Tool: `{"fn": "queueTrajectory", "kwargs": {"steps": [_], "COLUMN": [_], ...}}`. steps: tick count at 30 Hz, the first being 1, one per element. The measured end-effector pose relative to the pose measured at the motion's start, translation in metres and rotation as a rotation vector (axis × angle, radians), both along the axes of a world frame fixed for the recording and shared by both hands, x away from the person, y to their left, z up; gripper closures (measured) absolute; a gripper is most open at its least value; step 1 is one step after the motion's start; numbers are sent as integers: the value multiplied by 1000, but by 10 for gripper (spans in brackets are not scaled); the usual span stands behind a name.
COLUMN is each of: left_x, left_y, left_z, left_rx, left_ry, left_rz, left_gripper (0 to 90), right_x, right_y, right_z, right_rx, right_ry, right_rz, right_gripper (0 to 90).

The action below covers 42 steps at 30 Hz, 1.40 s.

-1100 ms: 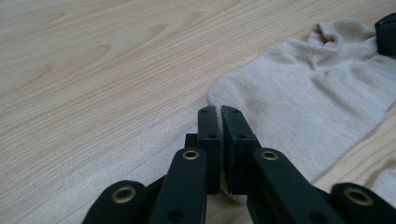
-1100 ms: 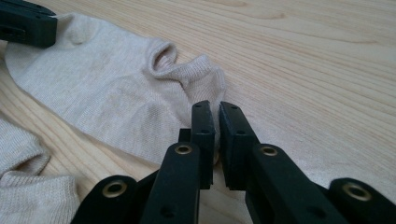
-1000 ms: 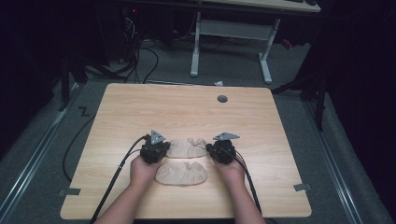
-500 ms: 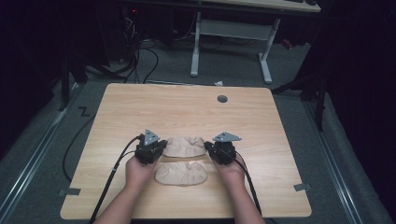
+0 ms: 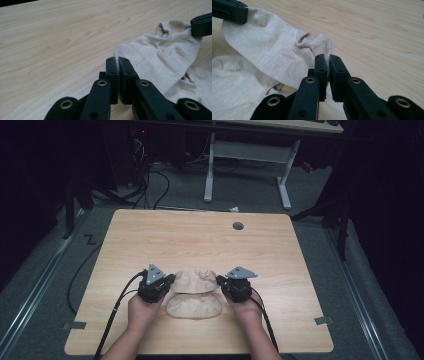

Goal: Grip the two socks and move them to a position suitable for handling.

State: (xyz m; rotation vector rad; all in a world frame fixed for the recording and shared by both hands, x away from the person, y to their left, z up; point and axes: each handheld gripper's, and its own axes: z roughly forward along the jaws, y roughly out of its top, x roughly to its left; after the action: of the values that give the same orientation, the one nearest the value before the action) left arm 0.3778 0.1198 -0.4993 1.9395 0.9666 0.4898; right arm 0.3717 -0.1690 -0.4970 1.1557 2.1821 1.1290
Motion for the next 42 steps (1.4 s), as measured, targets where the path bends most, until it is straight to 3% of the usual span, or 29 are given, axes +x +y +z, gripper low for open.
{"fn": "queueTrajectory", "kwargs": {"steps": [7, 13, 19, 42], "left_x": [-27, -51, -55, -50], "left_y": [9, 14, 16, 15], "left_z": [-5, -13, -16, -31], "left_rx": [-20, -64, -57, -1], "left_ry": [-4, 2, 6, 49], "left_rz": [-59, -91, -109, -103], "left_gripper": [869, 868, 867, 850], "right_x": [-29, -55, -74, -69], "right_y": [6, 5, 1, -2], "right_z": [1, 5, 1, -20], "right_rx": [-5, 6, 11, -20], "right_ry": [-13, -31, -26, 41], "right_rz": [36, 47, 53, 43], "right_gripper": [856, 856, 855, 851]}}
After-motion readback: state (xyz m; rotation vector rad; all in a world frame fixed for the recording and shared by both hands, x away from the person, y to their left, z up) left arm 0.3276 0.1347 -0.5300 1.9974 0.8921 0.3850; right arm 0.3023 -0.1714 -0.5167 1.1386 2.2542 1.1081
